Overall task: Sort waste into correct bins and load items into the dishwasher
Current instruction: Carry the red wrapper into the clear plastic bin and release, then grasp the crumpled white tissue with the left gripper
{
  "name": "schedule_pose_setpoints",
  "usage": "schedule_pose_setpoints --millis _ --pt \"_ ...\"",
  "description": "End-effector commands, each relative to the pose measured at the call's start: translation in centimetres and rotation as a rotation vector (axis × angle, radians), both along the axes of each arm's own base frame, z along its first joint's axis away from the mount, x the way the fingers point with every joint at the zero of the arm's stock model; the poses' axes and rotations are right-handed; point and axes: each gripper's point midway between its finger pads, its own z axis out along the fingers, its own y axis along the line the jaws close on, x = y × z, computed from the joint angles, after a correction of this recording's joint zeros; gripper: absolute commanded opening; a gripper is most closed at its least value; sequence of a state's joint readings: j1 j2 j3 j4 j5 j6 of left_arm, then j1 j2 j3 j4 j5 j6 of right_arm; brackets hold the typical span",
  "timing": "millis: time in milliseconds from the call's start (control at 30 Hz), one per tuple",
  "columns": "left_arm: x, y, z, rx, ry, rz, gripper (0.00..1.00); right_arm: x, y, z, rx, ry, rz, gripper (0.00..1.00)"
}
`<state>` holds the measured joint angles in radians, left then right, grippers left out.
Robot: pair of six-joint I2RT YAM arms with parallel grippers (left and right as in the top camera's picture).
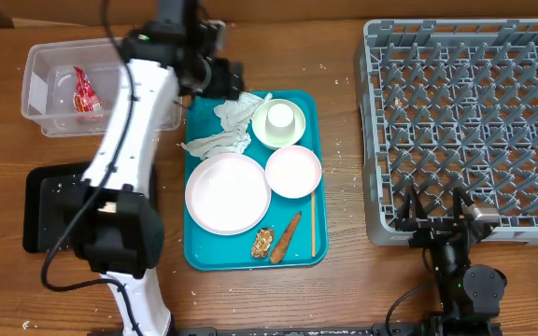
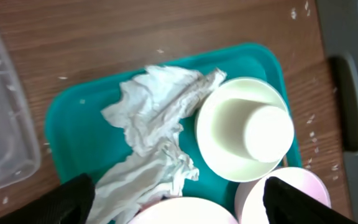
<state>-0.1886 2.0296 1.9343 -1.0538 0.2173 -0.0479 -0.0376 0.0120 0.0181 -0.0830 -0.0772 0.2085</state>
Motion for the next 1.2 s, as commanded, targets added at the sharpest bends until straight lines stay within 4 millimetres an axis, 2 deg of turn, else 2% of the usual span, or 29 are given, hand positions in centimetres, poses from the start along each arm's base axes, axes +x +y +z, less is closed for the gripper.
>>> schedule_pose_setpoints --millis 0,100,233,300,567,767,1167 --pt "-0.6 0.6 -3.2 0.099 0.030 -0.010 0.82 0.0 -0.1 -0.2 -0.004 -0.003 -0.005 1.00" --pt "-0.2 0.9 -5.4 0.128 0.011 -0.022 0.77 0.0 -0.1 -0.2 -0.004 -0.003 -0.005 1.00" --pt "0.7 2.1 -6.3 0.180 -0.025 0.009 0.74 0.0 -0.1 -0.2 -0.004 -0.003 -0.005 1.00" --pt "1.0 2.0 -6.7 0.183 -0.040 -0.005 0.74 0.0 -0.1 -0.2 -0.004 -0.003 -0.005 1.00" --pt "1.4 1.3 -11.3 0.211 0.012 -0.076 0.75 0.0 -0.1 -0.2 -0.004 -0.003 -0.005 1.00" --pt "1.5 0.1 -12.6 0.170 0.014 -0.150 0.75 0.0 -0.1 -0.2 -0.004 -0.003 -0.005 1.00" --pt "1.6 0.3 -14.0 0.196 0.022 -0.177 0.74 0.0 -0.1 -0.2 -0.004 -0.003 -0.005 1.00"
